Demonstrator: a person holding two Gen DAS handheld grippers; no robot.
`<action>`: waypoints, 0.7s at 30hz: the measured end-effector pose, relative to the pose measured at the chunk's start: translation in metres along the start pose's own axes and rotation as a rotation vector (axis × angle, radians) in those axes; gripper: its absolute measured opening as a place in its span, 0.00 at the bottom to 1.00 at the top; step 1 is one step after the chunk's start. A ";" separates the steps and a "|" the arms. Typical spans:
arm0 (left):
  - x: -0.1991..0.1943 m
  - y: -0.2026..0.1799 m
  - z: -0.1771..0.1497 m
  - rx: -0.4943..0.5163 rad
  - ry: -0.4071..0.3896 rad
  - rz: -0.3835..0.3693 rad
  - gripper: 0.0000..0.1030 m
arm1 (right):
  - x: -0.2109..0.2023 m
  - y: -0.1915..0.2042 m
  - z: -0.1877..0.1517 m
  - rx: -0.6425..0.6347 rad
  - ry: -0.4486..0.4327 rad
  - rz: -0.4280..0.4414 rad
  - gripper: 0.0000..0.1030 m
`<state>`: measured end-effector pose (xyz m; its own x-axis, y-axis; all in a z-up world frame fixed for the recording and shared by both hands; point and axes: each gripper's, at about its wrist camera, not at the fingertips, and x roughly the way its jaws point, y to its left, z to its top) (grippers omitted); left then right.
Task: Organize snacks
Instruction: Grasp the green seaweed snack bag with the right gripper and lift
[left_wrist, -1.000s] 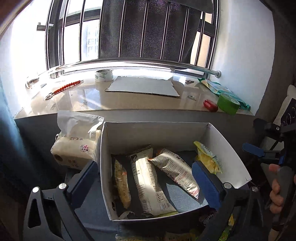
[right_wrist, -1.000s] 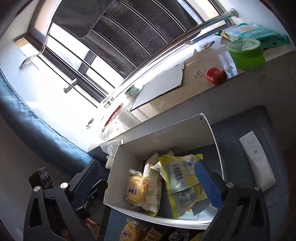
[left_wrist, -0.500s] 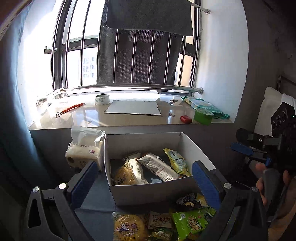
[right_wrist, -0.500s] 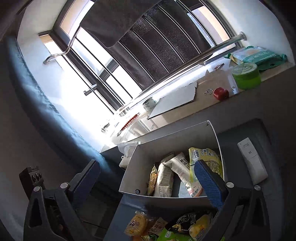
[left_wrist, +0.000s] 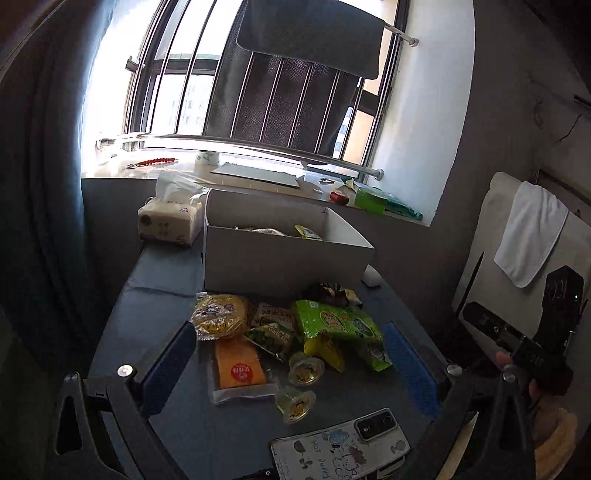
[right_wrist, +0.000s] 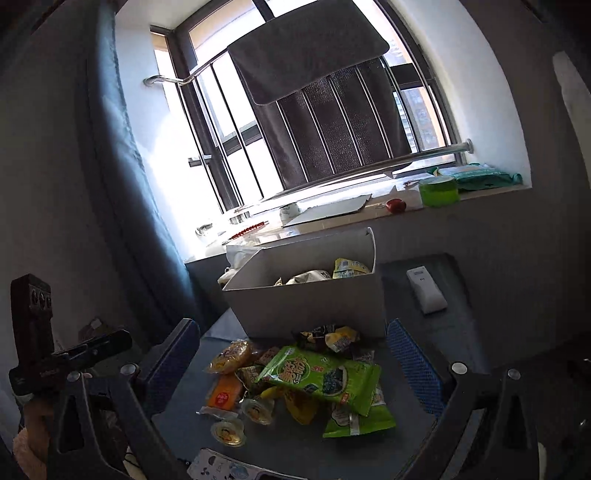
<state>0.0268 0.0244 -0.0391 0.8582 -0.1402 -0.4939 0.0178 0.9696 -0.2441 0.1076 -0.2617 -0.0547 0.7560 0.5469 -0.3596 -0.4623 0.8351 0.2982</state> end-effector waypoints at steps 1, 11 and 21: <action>-0.001 -0.001 -0.007 -0.002 0.007 -0.003 1.00 | -0.002 -0.001 -0.013 -0.026 0.016 -0.025 1.00; 0.005 -0.004 -0.015 -0.010 0.030 -0.014 1.00 | 0.024 0.026 -0.057 -0.398 0.123 -0.294 1.00; 0.008 0.013 -0.022 -0.037 0.057 0.017 1.00 | 0.102 0.059 -0.069 -0.780 0.198 -0.394 1.00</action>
<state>0.0229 0.0314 -0.0647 0.8275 -0.1359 -0.5447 -0.0163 0.9640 -0.2653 0.1255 -0.1530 -0.1344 0.8660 0.1519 -0.4764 -0.4241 0.7279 -0.5388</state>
